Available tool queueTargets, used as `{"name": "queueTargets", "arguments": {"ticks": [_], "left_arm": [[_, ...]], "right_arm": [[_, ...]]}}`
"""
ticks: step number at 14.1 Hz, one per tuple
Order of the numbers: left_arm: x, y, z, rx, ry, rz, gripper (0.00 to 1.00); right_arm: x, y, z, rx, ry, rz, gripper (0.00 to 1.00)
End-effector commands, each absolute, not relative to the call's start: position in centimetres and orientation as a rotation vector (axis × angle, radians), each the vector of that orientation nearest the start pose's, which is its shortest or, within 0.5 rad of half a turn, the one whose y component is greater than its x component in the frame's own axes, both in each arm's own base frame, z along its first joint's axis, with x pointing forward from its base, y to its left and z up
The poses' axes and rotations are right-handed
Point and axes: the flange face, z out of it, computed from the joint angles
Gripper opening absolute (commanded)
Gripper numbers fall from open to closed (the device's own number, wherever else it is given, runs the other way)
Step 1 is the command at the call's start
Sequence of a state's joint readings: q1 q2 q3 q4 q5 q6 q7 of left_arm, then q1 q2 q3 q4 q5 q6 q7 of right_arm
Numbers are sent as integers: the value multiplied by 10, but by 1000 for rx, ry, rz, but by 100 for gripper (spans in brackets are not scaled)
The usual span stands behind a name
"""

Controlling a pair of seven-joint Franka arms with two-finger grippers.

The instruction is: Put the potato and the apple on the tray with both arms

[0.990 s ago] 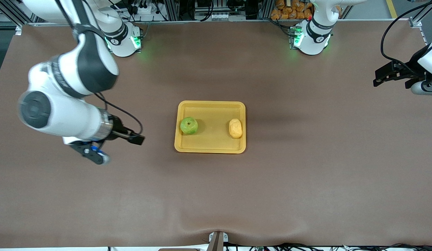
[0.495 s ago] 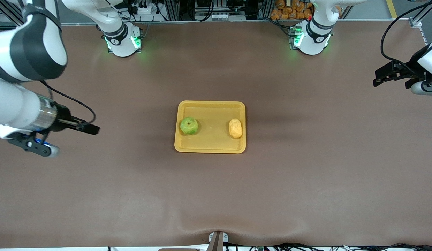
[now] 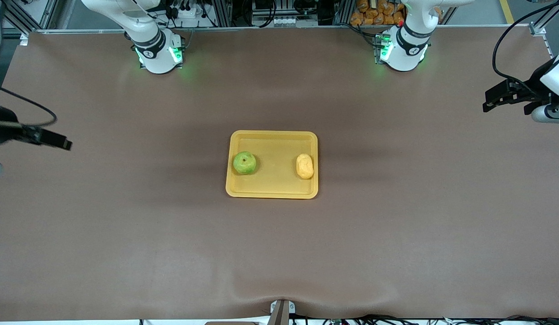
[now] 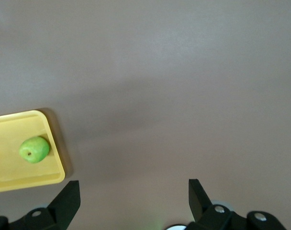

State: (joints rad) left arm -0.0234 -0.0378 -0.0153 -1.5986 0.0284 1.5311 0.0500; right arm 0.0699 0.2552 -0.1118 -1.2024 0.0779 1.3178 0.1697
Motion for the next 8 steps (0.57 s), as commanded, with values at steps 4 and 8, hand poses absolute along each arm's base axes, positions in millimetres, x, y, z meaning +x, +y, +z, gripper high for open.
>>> {"name": "queueTargets", "arguments": {"ticks": [4,8], "left_arm": [[536,-18,633,-3125,141,46,100],[536,-17,633,-3127,139,48,100]], "right_arm": [[528,-23,658,-3071,256,138,100],[505,-26,646,-3105,248,41,100]]}}
